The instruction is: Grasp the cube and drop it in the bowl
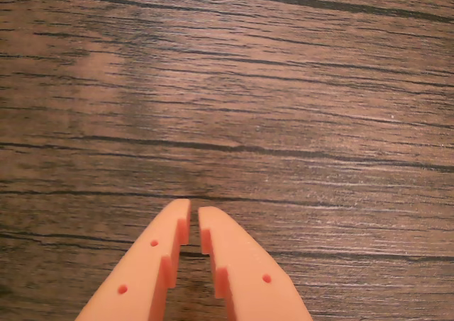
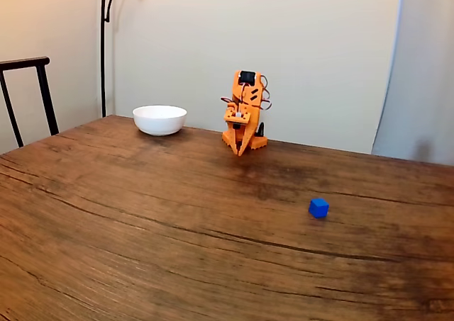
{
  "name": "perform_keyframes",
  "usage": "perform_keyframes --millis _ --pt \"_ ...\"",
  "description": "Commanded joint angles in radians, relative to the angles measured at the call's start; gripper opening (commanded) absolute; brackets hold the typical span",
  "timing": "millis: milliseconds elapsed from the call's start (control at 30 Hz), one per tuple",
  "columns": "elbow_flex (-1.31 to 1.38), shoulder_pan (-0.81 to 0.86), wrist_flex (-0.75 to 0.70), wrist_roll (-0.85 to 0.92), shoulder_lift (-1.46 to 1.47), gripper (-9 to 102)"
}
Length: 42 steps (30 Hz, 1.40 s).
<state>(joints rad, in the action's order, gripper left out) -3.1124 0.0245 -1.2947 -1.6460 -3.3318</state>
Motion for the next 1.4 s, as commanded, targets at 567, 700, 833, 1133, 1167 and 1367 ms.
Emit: perform_keyframes --millis 567,700,833,1133,1167,1367 --pt "0.014 -0.086 -0.057 0.014 0.009 0" --pt "0.035 -0.189 0.002 0.015 0.009 0" --pt "0.118 -0.239 0.009 0.014 0.009 0" --pt "0.383 -0.282 0.0 -0.002 0.015 0" --pt "0.407 -0.282 0.0 -0.002 0.021 0" --pt "0.543 -0.287 0.02 -0.025 0.239 0"
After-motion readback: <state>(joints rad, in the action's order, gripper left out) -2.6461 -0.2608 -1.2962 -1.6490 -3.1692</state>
